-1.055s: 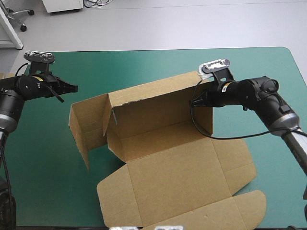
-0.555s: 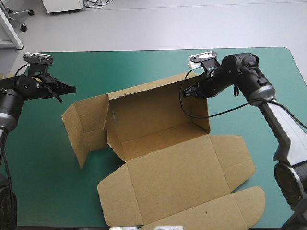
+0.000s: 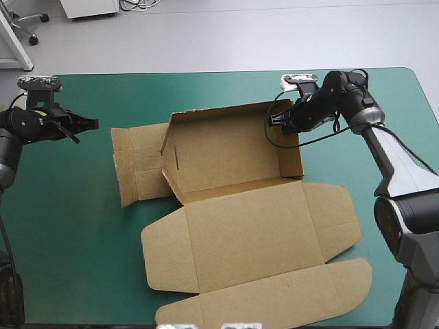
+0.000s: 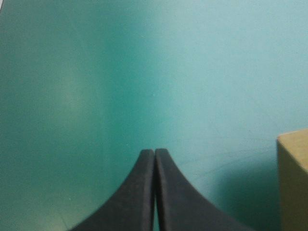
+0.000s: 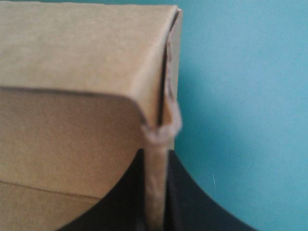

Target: Fold the box

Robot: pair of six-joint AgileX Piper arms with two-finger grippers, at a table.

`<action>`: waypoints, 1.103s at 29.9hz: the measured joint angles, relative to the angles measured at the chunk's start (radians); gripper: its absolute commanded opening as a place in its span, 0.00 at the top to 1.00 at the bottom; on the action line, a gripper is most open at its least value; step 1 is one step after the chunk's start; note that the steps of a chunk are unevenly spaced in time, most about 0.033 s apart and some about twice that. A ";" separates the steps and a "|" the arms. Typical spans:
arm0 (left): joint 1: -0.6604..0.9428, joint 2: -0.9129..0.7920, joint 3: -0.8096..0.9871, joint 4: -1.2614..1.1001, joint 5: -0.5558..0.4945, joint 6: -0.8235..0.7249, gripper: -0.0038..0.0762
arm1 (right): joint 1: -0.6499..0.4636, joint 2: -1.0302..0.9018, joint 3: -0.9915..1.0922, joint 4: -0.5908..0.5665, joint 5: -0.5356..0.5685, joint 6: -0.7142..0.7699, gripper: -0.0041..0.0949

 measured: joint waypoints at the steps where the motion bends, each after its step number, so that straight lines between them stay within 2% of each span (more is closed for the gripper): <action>1: 0.000 0.000 0.000 0.000 0.000 0.000 0.97 | 0.000 0.013 -0.002 0.006 -0.011 -0.005 0.97; 4: 0.000 0.000 0.000 0.000 0.000 0.001 0.97 | 0.000 0.046 -0.009 0.019 -0.023 -0.010 0.97; 9: 0.000 0.000 0.000 -0.003 0.000 0.001 0.97 | 0.001 0.094 0.004 0.023 0.028 -0.007 0.97; 21: 0.000 0.000 0.000 -0.004 0.000 0.003 0.97 | 0.001 0.096 0.011 0.068 0.013 -0.096 0.95; 24: 0.000 0.000 0.000 -0.004 0.000 0.003 0.97 | 0.001 0.096 0.012 0.089 0.013 -0.136 0.86; 30: 0.000 0.000 0.000 -0.004 0.000 0.003 0.97 | 0.001 0.107 -0.064 0.125 0.029 -0.173 0.51; 33: 0.000 0.000 0.000 -0.004 0.000 0.003 0.97 | 0.001 0.108 -0.129 0.130 0.055 -0.173 0.41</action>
